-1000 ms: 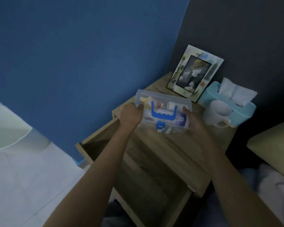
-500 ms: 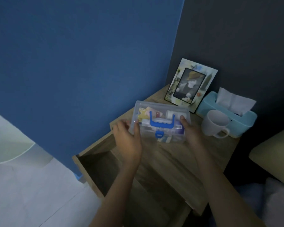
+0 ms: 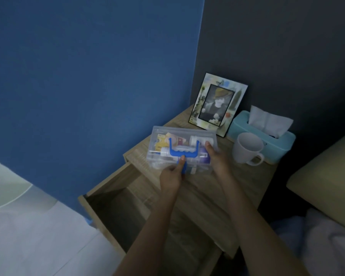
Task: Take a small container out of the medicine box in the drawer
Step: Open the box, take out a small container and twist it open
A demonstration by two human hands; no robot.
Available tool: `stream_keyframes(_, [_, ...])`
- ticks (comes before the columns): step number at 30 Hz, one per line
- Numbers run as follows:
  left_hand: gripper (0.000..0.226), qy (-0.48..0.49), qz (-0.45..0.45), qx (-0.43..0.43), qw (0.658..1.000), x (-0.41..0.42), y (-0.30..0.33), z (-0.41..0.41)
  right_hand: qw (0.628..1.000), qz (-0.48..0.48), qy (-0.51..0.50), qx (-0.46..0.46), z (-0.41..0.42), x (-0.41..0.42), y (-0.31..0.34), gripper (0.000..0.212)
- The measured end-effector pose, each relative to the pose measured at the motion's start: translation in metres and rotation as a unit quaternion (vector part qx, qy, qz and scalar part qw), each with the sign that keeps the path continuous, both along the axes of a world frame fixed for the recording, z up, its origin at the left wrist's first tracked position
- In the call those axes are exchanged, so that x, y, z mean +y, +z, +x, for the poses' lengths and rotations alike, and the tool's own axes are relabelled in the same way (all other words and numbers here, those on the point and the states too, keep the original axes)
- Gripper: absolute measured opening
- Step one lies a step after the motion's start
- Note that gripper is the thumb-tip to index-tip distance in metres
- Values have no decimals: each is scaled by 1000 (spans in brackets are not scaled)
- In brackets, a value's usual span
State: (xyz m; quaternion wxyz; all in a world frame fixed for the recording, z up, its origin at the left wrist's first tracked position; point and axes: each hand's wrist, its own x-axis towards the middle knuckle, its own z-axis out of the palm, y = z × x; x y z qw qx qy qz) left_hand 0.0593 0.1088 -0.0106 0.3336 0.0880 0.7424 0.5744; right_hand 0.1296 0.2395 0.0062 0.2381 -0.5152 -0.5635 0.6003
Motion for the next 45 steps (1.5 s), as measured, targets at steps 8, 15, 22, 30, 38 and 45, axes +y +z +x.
stream_keyframes(8, [39,-46,71,-36,996,-12,-9,2,1000,4,9,-4,-2,3,-6,48])
stream_keyframes(15, [17,-33,57,-31,997,-39,-16,3,999,39,-4,12,6,-6,-1,51])
stream_keyframes(22, [59,134,90,53,985,-44,1,-21,989,84,-6,122,37,-49,-15,48])
stream_keyframes(30, [75,107,108,51,987,-36,-2,-28,972,37,-85,217,7,-7,29,50])
stream_keyframes(38, [82,75,119,85,986,-34,-1,-43,987,54,-20,152,-39,50,37,75])
stream_keyframes(45, [96,63,109,93,988,-35,-4,-45,992,65,-42,105,-50,63,21,65])
